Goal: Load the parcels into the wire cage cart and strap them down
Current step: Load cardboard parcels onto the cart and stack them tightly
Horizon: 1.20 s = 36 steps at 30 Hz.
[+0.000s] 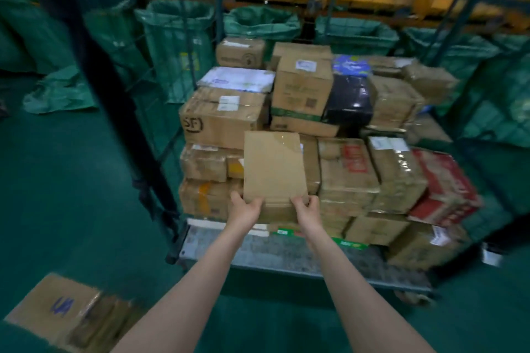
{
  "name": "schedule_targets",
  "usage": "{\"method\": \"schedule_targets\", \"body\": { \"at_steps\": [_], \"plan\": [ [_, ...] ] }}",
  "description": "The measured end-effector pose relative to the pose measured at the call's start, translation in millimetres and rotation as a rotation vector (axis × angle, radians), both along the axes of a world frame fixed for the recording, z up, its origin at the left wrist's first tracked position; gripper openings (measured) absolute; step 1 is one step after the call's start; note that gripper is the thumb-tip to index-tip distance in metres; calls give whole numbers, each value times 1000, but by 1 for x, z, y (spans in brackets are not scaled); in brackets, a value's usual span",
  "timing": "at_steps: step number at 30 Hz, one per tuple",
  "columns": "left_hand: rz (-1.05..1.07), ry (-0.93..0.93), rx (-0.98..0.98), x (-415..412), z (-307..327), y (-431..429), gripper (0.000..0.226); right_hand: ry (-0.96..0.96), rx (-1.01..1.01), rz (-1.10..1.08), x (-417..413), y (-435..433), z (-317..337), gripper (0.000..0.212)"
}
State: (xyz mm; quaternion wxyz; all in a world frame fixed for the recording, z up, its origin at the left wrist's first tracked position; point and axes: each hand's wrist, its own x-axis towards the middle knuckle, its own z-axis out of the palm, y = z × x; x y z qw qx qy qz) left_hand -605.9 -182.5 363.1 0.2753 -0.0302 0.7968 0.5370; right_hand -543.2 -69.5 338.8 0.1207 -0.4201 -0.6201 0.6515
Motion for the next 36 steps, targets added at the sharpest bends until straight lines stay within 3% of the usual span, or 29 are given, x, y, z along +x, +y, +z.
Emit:
{"method": "schedule_targets", "body": {
  "at_steps": [10, 15, 19, 23, 27, 36],
  "plan": [
    [-398, 68, -47, 14, 7, 169, 57, 1, -43, -342, 56, 136, 6, 59],
    [-533, 59, -15, 12, 12, 268, 64, 32, -10, -469, 64, 222, 11, 39],
    [-614, 62, -16, 4, 19, 340, 74, 54, 2, -560, 59, 284, 22, 49],
    [-691, 103, -22, 4, 27, 401, 67, 22, -24, -617, 57, 339, 24, 51],
    [-725, 99, 0, 5, 21, 464, 52, 35, -30, -669, 61, 397, 22, 60],
    [-646, 41, -23, 0, -2, 614, 68, -45, -59, -588, 55, 559, 10, 60]
  ]
}}
